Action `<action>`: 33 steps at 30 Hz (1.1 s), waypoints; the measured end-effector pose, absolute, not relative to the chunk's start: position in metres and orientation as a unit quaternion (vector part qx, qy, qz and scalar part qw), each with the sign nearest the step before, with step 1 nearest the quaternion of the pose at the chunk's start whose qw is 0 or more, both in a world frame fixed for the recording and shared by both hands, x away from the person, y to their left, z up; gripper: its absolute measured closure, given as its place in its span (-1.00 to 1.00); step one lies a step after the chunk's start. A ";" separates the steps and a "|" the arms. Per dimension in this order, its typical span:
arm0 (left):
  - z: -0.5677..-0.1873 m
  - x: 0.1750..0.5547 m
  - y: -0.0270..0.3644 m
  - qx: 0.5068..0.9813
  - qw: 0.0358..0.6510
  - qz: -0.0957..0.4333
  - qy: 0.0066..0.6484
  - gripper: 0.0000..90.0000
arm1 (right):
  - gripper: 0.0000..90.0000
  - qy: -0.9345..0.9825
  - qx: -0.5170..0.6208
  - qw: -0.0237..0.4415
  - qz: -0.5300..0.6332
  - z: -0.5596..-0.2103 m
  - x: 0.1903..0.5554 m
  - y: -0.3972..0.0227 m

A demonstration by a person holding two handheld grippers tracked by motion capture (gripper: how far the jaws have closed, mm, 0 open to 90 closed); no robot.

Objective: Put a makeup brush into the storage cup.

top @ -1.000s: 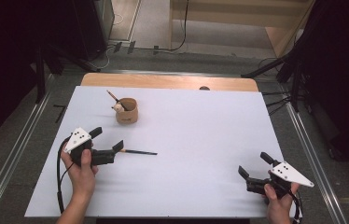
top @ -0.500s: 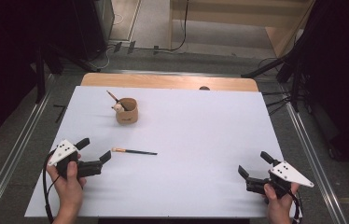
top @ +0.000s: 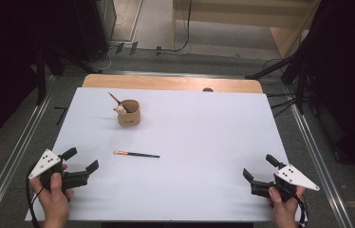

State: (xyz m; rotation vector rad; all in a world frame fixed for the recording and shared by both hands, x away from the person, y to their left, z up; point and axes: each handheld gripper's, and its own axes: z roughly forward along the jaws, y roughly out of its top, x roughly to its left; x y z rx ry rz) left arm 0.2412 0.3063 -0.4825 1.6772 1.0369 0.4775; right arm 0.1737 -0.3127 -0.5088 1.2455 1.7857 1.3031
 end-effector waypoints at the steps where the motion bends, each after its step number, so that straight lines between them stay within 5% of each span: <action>1: -0.482 0.240 0.308 0.703 0.526 0.200 0.434 -1.00 | -0.98 0.671 0.468 0.299 0.491 -0.509 0.173 -0.313; 14: -0.487 0.233 0.319 0.699 0.530 0.191 0.441 -1.00 | -0.99 0.668 0.472 0.301 0.490 -0.507 0.173 -0.314; 33: -0.473 0.257 0.275 0.735 0.527 0.155 0.398 -1.00 | -0.98 0.669 0.466 0.303 0.493 -0.504 0.171 -0.313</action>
